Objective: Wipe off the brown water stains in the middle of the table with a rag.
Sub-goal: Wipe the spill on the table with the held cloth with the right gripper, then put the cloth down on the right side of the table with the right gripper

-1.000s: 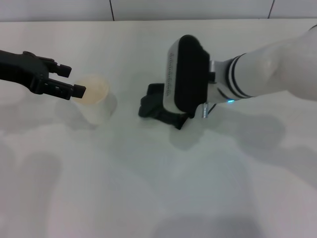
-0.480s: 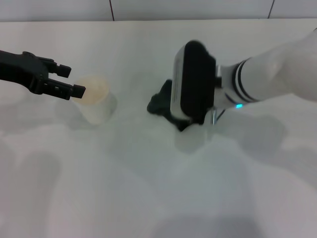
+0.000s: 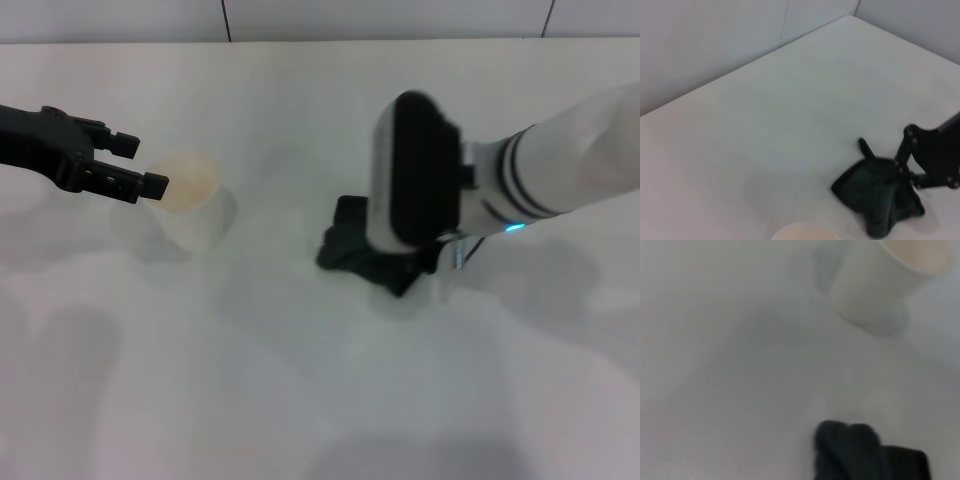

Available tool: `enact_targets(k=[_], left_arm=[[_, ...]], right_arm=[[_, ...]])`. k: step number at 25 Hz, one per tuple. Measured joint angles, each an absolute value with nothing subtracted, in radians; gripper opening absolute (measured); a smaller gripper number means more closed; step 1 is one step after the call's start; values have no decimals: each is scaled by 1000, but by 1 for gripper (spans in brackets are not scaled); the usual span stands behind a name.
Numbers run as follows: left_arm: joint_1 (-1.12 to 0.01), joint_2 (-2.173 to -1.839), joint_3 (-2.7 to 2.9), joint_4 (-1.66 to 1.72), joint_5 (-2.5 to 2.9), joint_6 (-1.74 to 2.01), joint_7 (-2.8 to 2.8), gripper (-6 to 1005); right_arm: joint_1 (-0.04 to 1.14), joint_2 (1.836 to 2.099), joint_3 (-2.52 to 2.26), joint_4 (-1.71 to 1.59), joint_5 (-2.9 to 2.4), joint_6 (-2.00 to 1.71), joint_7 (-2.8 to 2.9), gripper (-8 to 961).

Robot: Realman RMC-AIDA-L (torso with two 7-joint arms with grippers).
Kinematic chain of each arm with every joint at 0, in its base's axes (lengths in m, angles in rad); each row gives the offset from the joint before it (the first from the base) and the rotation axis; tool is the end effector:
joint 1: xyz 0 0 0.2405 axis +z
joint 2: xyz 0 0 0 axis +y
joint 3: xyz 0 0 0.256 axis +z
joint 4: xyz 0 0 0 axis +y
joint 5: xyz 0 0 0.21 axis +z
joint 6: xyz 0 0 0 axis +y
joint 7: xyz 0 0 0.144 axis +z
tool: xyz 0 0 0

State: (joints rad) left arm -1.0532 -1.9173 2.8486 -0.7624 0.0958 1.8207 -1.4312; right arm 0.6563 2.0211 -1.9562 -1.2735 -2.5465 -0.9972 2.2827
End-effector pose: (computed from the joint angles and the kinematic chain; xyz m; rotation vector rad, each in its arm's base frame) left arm -0.2412 0.3861 0.0925 -2.8298 -0.7704 -0.1715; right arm 0.1339 0.3589 -0.0892 -2.6974 -0.1843 -0.5130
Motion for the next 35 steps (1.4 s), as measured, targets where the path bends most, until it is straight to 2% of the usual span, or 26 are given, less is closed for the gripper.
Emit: enact_targets(k=[20, 35], left_arm=[[-1051, -1922, 2849, -762, 97, 1821, -1431, 861], [-1051, -1922, 2849, -762, 100, 1817, -1430, 861]], right_arm=[[594, 2015, -1712, -1223, -2612, -1066, 2275, 48], [578, 2016, -1611, -1268, -2586, -1145, 2280, 166]])
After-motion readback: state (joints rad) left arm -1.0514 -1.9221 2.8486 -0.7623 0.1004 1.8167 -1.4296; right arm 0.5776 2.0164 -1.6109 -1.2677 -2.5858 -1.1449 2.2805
